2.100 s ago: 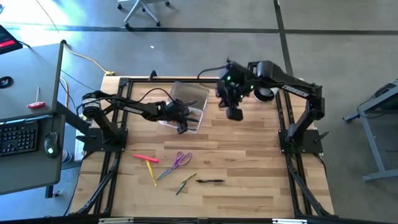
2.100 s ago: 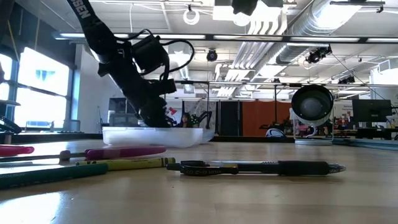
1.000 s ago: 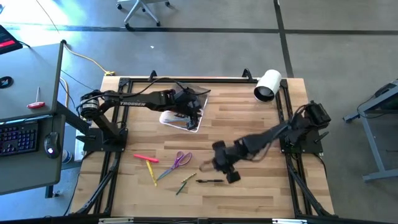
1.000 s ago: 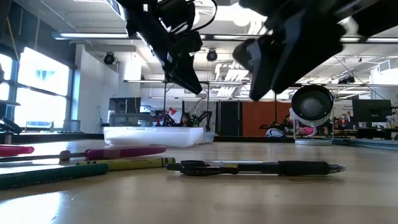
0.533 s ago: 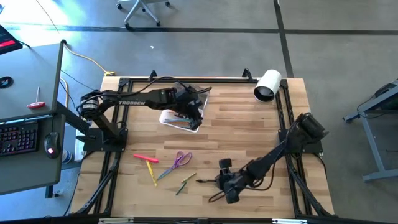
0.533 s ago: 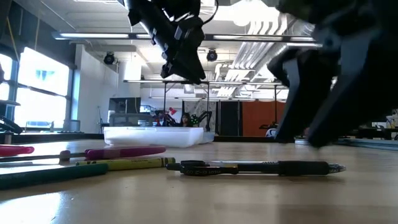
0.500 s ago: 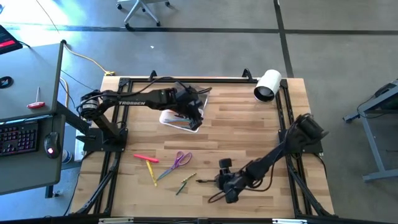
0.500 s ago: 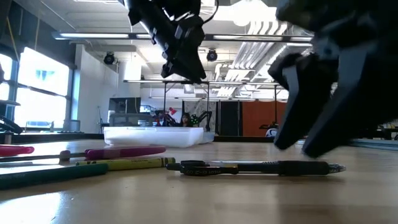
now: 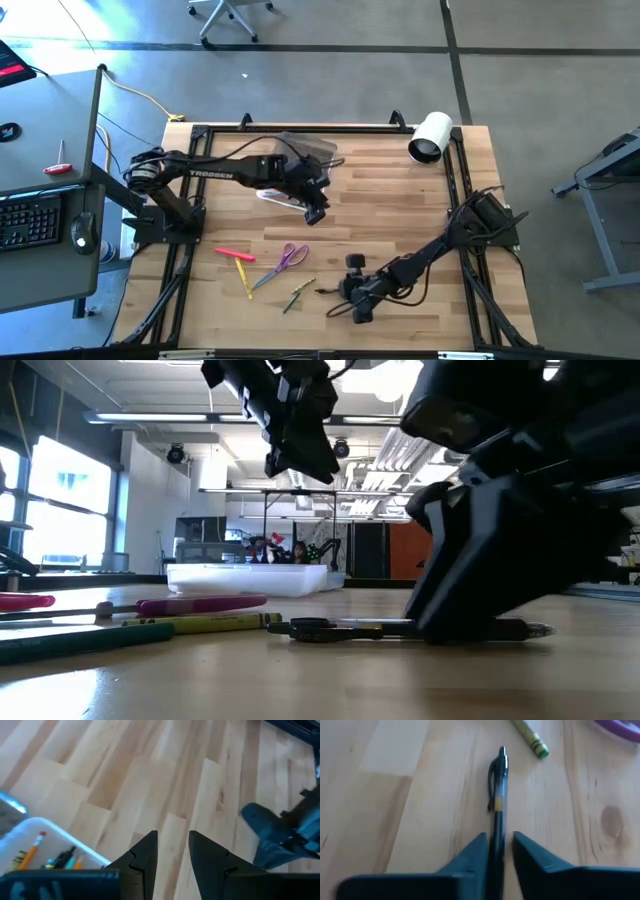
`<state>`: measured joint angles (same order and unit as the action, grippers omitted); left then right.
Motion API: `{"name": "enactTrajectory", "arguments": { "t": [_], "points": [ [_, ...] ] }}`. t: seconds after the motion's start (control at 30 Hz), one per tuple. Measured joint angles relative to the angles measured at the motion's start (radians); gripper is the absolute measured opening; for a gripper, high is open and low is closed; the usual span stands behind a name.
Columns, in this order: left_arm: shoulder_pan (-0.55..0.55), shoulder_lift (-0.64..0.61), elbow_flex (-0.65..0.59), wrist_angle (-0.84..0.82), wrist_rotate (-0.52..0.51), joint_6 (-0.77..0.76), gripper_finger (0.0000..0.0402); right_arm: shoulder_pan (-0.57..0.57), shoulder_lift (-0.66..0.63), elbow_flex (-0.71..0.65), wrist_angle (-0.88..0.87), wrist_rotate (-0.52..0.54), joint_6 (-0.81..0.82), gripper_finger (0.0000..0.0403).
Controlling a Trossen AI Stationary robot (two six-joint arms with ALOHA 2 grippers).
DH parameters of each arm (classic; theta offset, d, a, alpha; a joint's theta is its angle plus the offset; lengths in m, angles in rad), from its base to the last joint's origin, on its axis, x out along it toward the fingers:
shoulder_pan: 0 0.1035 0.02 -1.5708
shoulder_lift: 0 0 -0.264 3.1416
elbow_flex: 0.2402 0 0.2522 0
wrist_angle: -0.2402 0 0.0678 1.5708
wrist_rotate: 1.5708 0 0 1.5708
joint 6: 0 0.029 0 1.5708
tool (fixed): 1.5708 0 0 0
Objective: Pick & place school supplies into a supply box
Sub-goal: Put the black pen into the black supply box
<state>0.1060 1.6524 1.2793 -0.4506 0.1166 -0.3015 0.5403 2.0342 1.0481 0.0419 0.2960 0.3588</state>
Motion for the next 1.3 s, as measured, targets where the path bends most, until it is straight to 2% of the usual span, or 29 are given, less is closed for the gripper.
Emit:
{"name": "enactTrajectory", "arguments": {
  "t": [0.1, 0.27, 0.37, 0.57, 0.63, 0.77, 0.9, 1.07, 1.2, 1.3],
  "points": [
    [-0.047, -0.018, 0.000, 0.001, -0.047, 0.000, 0.0145, -0.011, 0.001, 0.000, 0.005, 0.005, -0.003, 0.0016],
    [-0.149, -0.105, 0.000, -0.031, -0.214, -0.104, 0.0145, -0.015, -0.027, -0.001, -0.001, 0.027, -0.001, 0.0027],
    [-0.254, -0.159, 0.000, -0.046, -0.344, -0.151, 0.0145, -0.013, -0.085, -0.006, -0.023, 0.079, -0.029, 0.0010],
    [-0.498, -0.211, 0.000, -0.049, -0.604, -0.223, 0.0145, -0.059, -0.298, -0.002, -0.054, 0.344, -0.221, 0.0019],
    [-0.568, -0.212, 0.000, -0.044, -0.691, -0.230, 0.0145, -0.107, -0.345, -0.005, -0.062, 0.378, -0.303, 0.0013],
    [-0.673, -0.212, 0.000, -0.009, -0.844, -0.234, 0.0145, -0.276, -0.389, -0.002, 0.021, 0.322, -0.401, 0.0008],
    [-0.729, -0.213, 0.000, 0.013, -0.941, -0.234, 0.0145, -0.434, -0.324, 0.016, 0.030, 0.208, -0.370, 0.0021],
    [-0.735, -0.214, 0.000, 0.017, -0.986, -0.261, 0.0145, -0.533, -0.205, 0.142, 0.007, 0.133, -0.418, 0.0014],
    [-0.734, -0.214, 0.000, 0.014, -0.992, -0.256, 0.0145, -0.567, -0.074, 0.292, -0.042, 0.088, -0.460, 0.0009],
    [-0.735, -0.214, 0.000, 0.016, -0.982, -0.263, 0.0145, -0.584, 0.015, 0.409, -0.128, 0.080, -0.423, 0.0017]
  ]
}}
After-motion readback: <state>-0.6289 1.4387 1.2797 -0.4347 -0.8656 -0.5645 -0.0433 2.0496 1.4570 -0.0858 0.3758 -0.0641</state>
